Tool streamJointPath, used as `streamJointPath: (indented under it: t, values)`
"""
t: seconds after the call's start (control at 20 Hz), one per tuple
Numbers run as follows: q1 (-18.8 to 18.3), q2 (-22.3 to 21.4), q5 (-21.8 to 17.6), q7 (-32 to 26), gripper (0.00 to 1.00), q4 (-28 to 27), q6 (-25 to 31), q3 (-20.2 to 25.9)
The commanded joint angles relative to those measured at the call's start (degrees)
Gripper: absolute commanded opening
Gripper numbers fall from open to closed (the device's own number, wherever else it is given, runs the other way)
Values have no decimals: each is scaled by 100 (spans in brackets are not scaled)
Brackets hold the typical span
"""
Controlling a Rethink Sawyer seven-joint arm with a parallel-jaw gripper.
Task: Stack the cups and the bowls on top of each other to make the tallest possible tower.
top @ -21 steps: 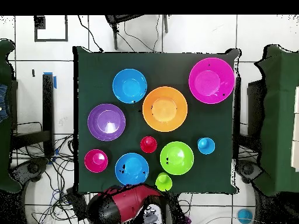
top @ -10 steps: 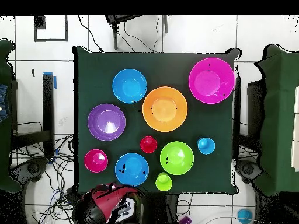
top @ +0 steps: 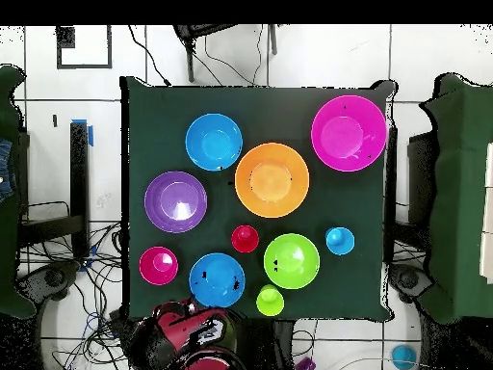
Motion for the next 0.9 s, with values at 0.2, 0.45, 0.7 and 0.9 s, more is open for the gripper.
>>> streamJointPath:
  t: [0.2,0.45,0.7,0.9]
  values:
    - [279,673,-84,388,100,-951,-528,-653]
    - [236,658,-258,255,100,-1056,-431,-749]
    - [147,519,-351,196,100,-1157,-54,-639]
    - [105,426,-346,167,100,-1255,251,-515]
